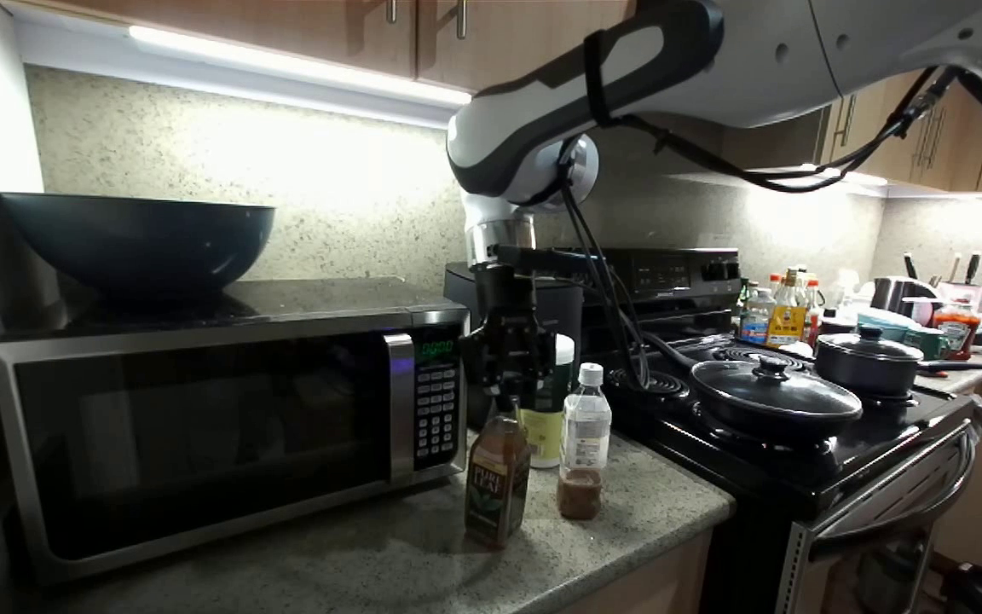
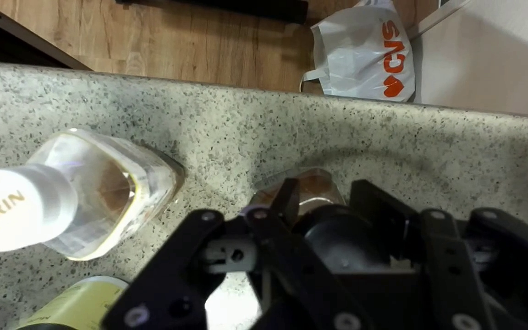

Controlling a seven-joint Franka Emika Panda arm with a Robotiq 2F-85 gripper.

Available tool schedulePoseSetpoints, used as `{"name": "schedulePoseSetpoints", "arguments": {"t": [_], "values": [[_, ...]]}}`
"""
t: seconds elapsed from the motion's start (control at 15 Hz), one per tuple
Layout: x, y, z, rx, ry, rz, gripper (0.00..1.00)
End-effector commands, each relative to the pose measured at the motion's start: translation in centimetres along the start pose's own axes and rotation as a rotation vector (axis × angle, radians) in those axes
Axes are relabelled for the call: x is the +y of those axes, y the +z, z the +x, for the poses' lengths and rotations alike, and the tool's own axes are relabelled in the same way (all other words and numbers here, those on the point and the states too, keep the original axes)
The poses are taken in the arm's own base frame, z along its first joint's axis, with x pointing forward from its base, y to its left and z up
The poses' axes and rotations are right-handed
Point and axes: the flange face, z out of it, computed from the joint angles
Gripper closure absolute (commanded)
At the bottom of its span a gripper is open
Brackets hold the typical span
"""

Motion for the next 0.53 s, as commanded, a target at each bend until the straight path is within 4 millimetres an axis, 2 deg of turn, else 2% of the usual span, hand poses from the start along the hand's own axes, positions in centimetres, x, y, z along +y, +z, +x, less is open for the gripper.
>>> {"name": "schedulePoseSetpoints", "arguments": {"t": [0.0,0.2,0.47], "values": [[-0.9,-2.1,-2.7,0.041,-0.003,-0.026,0.9],[-1.7,-3.3,-4.1,0.072,0.009,-0.047,0.99],[-1.9,-4.3,-5.5,0.075,0.011,-0.055,1.0]]}}
